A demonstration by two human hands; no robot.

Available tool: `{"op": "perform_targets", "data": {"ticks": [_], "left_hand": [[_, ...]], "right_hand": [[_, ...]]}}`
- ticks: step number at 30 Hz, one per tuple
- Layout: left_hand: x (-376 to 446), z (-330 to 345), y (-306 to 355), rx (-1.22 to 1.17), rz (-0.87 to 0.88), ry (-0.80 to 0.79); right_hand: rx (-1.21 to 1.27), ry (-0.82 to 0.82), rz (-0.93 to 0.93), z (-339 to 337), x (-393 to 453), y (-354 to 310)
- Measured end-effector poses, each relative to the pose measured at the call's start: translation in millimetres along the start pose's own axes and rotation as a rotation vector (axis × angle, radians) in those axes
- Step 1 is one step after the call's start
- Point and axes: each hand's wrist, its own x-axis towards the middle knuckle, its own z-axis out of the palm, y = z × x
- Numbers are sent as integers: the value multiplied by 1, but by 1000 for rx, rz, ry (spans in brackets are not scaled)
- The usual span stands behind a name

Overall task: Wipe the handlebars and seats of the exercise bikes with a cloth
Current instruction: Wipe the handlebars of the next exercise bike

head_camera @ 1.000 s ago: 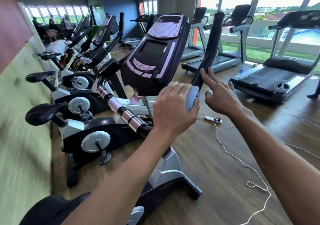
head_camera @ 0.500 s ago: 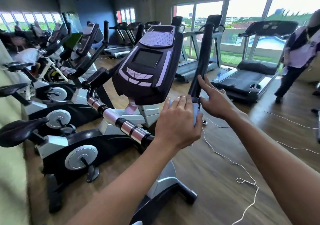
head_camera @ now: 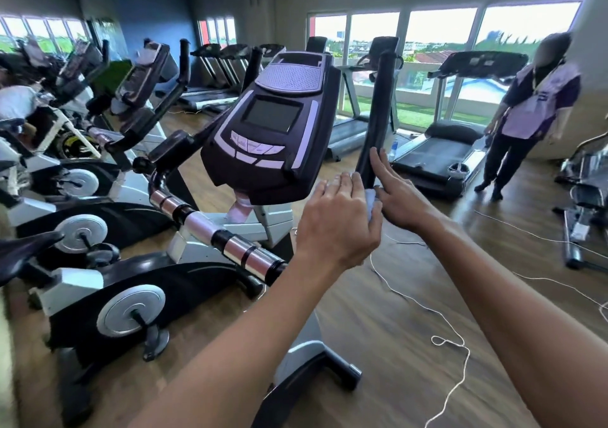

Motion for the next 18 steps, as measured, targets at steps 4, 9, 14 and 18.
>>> {"op": "perform_targets", "data": {"ticks": [4, 9, 14, 18], "left_hand": [[46, -5, 0, 31, -37, -71], [20, -2, -1, 4, 4, 72], [-33, -1, 2, -13, 0, 135], [-3, 1, 4, -1, -26, 129]], "right_hand": [[-89, -20, 22, -3, 1, 2], [-138, -21, 40, -7, 1, 5], [-65, 1, 13, -4, 1, 6], [-29, 24, -9, 1, 3, 8]]}}
